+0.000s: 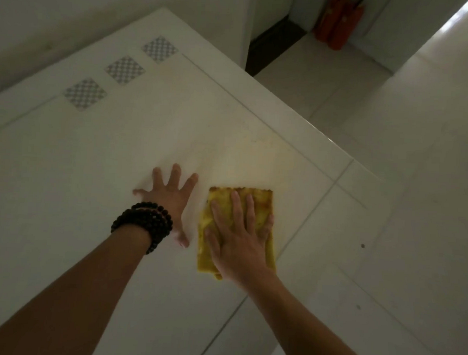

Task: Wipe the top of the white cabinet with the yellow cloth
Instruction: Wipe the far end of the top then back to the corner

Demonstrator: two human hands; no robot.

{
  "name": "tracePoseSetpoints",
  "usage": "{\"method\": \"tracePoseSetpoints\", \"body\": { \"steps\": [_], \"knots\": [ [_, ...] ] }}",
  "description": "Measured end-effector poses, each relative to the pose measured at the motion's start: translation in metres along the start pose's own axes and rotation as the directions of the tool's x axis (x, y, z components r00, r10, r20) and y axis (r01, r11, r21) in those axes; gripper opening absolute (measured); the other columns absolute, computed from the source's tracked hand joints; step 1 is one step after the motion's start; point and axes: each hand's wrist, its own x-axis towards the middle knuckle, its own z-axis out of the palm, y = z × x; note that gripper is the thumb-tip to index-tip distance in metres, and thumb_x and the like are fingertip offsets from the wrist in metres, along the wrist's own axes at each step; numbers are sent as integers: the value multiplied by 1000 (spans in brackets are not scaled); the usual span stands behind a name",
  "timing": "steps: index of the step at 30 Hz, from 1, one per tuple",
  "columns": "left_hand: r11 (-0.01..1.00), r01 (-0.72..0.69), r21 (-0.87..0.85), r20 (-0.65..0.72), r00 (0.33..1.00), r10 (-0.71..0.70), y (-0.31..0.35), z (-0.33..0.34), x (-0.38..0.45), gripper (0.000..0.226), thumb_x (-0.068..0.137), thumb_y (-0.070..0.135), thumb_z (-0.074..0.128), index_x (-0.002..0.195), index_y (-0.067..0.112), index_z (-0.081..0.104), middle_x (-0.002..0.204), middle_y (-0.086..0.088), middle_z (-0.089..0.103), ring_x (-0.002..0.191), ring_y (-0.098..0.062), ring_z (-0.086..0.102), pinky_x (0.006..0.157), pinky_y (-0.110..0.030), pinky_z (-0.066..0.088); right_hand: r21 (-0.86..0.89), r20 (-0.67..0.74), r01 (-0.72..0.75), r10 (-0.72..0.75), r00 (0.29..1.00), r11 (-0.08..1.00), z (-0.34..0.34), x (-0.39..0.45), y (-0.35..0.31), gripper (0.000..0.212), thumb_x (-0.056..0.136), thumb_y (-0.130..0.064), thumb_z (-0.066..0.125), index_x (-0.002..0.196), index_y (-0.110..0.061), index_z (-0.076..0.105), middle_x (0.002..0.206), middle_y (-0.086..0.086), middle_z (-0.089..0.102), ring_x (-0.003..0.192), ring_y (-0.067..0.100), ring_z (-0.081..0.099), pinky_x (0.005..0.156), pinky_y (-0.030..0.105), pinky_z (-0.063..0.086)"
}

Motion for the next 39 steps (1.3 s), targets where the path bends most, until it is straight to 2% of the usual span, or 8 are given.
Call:
{"method": "tracePoseSetpoints", "body": {
  "steps": [3, 10, 15, 19, 23, 31, 35, 39],
  "knots": [
    [1000, 2, -6, 9, 1000, -2, 4, -2, 3, 154, 50, 56, 90, 146, 36, -29, 153, -4, -37, 142, -45, -23, 104, -73, 25, -22, 47, 11, -10, 999, 1000, -2, -1, 3, 59, 101, -65, 13, 157, -49, 1, 166, -5, -28, 147, 25, -37, 110, 70, -21],
    [1000, 22, 5, 3, 1000, -22, 5, -3, 1, 153, 50, 59, 89, 145, 37, -30, 153, -4, -38, 142, -45, -23, 104, -73, 25, 64, 60, -29, 25, 998, 998, -31, 83, -6, 60, 103, -63, 14, 156, -49, -11, 164, -7, -35, 145, 24, -41, 109, 70, -22],
    [1000, 31, 2, -14, 999, -31, 10, -2, -7, 152, 55, 57, 88, 144, 33, -33, 153, -4, -37, 142, -44, -24, 107, -73, 20, 36, 12, -29, 29, 1000, 999, -17, 33, 16, 61, 102, -64, 13, 156, -49, -8, 165, -8, -32, 146, 21, -39, 111, 67, -23],
    [996, -11, -83, -59, 998, 6, 34, -2, -12, 155, 53, 61, 86, 135, 39, -44, 153, -3, -39, 144, -40, -21, 105, -71, 22, 40, 0, -97, 97, 995, 994, -11, -10, 44, 60, 101, -66, 14, 155, -51, -6, 165, -9, -31, 146, 21, -39, 111, 66, -24],
    [992, 0, -122, -70, 997, -9, 47, -10, -8, 155, 51, 66, 84, 134, 41, -45, 154, -3, -35, 145, -40, -17, 104, -72, 25, 54, -42, -118, 120, 992, 992, -11, -15, 54, 60, 99, -67, 15, 155, -53, 0, 167, -8, -26, 147, 20, -37, 111, 66, -23],
    [988, -6, -156, -60, 998, -3, 51, -42, 25, 155, 50, 68, 84, 136, 41, -42, 155, -2, -34, 144, -41, -17, 103, -74, 23, 72, -21, -145, 147, 989, 987, -58, 82, 82, 58, 102, -65, 19, 155, -54, -1, 168, -9, -23, 151, 24, -29, 112, 71, -18],
    [983, 105, -149, 0, 994, -107, 39, -56, 41, 154, 53, 67, 84, 141, 34, -38, 155, -3, -33, 144, -42, -16, 103, -75, 23, 47, -19, -108, 109, 994, 993, -79, 141, 92, 58, 102, -64, 20, 156, -53, 2, 168, -8, -20, 153, 24, -24, 113, 72, -15],
    [954, 240, -180, 84, 970, -228, 16, -55, 41, 155, 52, 69, 82, 143, 27, -36, 153, -4, -37, 144, -43, -19, 103, -76, 24, 36, -23, -104, 105, 994, 994, -79, 149, 95, 59, 101, -64, 16, 156, -52, -1, 169, -6, -20, 153, 25, -24, 112, 73, -14]
  ]
}}
